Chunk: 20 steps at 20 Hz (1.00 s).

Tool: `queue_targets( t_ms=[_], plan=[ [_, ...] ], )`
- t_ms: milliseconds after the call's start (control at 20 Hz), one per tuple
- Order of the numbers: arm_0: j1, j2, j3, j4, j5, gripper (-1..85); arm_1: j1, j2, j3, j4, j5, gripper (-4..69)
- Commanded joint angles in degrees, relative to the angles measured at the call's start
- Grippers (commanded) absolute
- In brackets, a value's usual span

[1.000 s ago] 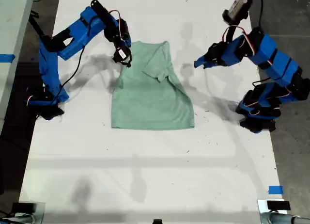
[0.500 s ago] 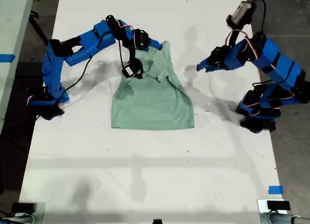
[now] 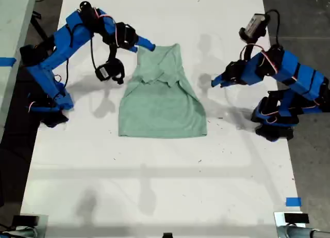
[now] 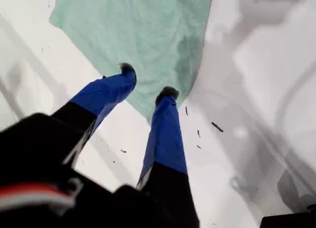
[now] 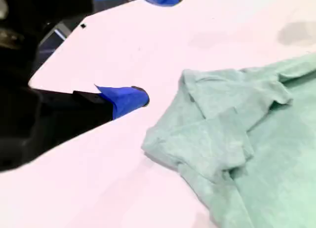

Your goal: Fold t-shirt

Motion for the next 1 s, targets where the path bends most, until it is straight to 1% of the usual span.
queue_targets(
  t_ms=[0,100,150,250,350,450,650,800,950],
  plan=[
    [9.67,13.97,12.3,0.88,-3.43,33.1,-7.56,0.0,0.44,-2.29,0.53,18.3],
    [16.35,19.34,21.36,-0.18,-7.56,32.6,-12.83,-2.37,2.81,-2.9,2.9,26.4],
    [19.25,19.95,23.82,-0.26,-9.76,32.5,-14.77,-3.6,4.66,-3.96,3.87,28.8],
    [24.08,19.95,28.12,-2.64,-13.62,32.5,-17.31,-5.89,9.76,-7.38,4.66,31.6],
    [27.25,18.37,30.23,-4.57,-16.52,32.8,-18.37,-6.68,16.17,-13.01,5.1,32.4],
    [28.56,17.05,31.55,-5.63,-17.84,33.1,-18.46,-7.12,20.39,-17.49,5.45,32.3],
    [29.09,16.79,34.37,-8.44,-19.42,33.2,-19.86,-13.36,21.88,-22.32,6.59,31.9],
    [29.09,16.08,34.37,-9.32,-19.42,33.2,-21.18,-19.16,21.09,-25.84,7.82,32.1],
    [28.83,15.91,34.37,-9.32,-19.42,33.0,-22.06,-24.87,20.57,-29.44,8.7,30.2]
  ],
)
